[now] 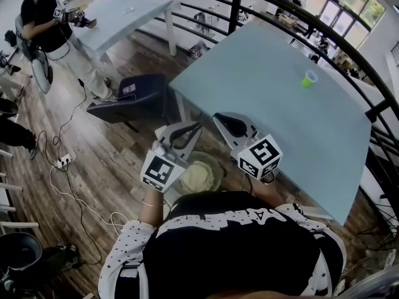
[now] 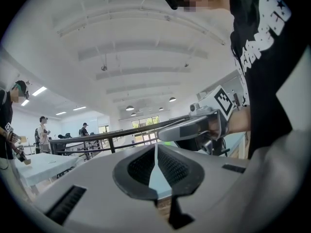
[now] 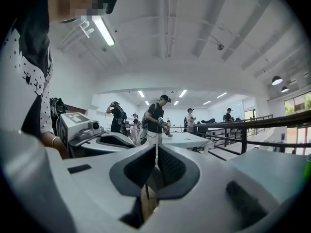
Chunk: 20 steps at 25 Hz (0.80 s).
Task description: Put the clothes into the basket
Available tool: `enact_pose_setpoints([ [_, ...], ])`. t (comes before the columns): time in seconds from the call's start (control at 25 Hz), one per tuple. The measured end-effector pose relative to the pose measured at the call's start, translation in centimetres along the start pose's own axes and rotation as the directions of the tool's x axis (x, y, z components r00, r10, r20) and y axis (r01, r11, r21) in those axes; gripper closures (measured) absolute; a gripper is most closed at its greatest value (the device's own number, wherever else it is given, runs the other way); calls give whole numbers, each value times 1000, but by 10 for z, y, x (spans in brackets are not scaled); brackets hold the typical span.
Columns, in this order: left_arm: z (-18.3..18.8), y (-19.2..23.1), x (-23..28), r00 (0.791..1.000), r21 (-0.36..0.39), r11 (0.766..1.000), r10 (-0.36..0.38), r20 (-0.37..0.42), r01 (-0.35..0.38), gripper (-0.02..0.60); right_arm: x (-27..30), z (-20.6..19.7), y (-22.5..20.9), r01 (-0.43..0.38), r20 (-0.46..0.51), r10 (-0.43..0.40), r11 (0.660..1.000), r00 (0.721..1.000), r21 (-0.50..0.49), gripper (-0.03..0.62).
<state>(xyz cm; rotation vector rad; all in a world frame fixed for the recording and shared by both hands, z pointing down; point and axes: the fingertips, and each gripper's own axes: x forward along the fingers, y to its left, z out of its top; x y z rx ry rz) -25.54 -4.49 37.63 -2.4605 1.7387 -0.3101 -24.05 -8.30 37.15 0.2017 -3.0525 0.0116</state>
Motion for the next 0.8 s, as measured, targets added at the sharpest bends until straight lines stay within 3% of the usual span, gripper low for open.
enact_pose_setpoints([
  [0.8,-5,-4,-5,999,-7,999,-41,-7,41,554,-11,-2,9,49,1,-49,998,999,30,559],
])
